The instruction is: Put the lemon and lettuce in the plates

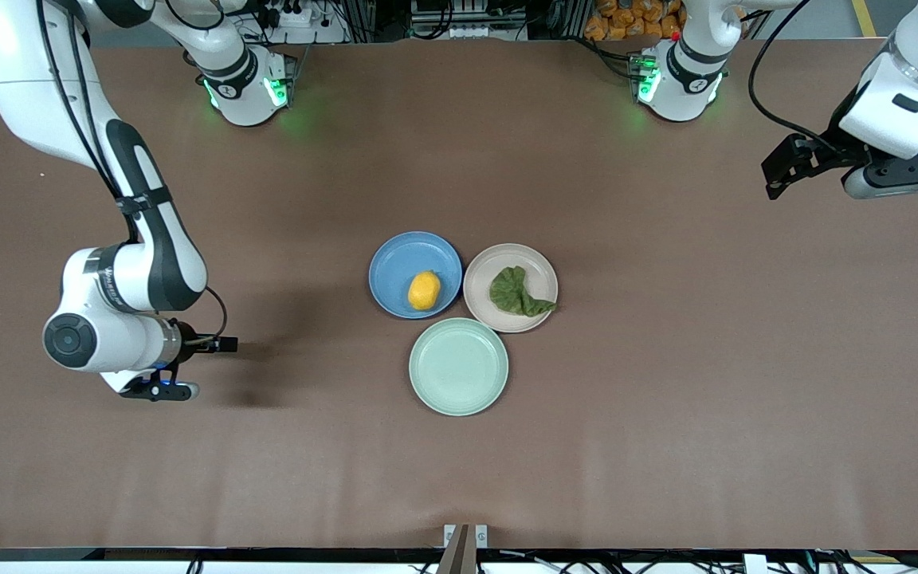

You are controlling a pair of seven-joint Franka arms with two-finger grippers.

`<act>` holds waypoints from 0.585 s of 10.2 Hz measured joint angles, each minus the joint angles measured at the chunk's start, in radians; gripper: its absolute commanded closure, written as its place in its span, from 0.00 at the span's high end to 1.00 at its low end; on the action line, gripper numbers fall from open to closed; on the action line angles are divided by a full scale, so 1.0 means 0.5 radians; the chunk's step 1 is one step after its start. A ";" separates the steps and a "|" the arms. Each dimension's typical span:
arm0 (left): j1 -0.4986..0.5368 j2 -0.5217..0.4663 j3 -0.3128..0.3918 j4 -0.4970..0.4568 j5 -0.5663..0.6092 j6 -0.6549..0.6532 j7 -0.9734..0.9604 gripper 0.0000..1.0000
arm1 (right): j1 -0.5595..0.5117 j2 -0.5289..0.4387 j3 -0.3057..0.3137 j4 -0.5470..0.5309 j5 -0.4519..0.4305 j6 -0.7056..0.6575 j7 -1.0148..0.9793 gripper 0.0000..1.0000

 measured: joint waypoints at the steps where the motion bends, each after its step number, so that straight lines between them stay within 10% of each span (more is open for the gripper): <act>1: 0.001 -0.002 0.003 -0.001 0.000 0.000 0.005 1.00 | 0.002 -0.065 0.009 -0.053 -0.004 0.000 -0.007 1.00; 6: 0.092 0.000 0.000 0.006 0.000 0.001 0.108 1.00 | 0.019 -0.695 0.027 -0.561 -0.066 -0.003 -0.018 1.00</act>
